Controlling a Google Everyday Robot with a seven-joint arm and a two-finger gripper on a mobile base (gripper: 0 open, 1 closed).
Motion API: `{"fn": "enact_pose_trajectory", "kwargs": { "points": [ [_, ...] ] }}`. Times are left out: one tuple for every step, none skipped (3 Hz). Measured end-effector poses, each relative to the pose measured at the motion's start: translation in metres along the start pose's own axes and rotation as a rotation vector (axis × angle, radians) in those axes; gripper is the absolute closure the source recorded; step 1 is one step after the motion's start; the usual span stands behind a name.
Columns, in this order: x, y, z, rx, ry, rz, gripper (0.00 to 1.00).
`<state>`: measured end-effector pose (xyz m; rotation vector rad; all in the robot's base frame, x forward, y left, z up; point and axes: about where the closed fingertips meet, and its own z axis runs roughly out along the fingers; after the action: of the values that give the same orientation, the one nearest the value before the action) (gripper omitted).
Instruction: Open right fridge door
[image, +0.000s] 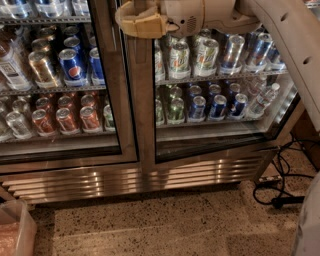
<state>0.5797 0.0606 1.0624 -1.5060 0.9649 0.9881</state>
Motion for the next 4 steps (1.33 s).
{"fn": "enact_pose_trajectory", "kwargs": {
  "points": [
    [-0.002,0.0,0.001,-0.004,0.006,0.001,1.0],
    [-0.005,0.006,0.002,-0.003,0.009,0.01,1.0],
    [-0.005,0.007,-0.001,-0.003,0.009,0.01,1.0],
    [-0.009,0.016,-0.002,-0.002,0.013,0.021,1.0]
  ]
}}
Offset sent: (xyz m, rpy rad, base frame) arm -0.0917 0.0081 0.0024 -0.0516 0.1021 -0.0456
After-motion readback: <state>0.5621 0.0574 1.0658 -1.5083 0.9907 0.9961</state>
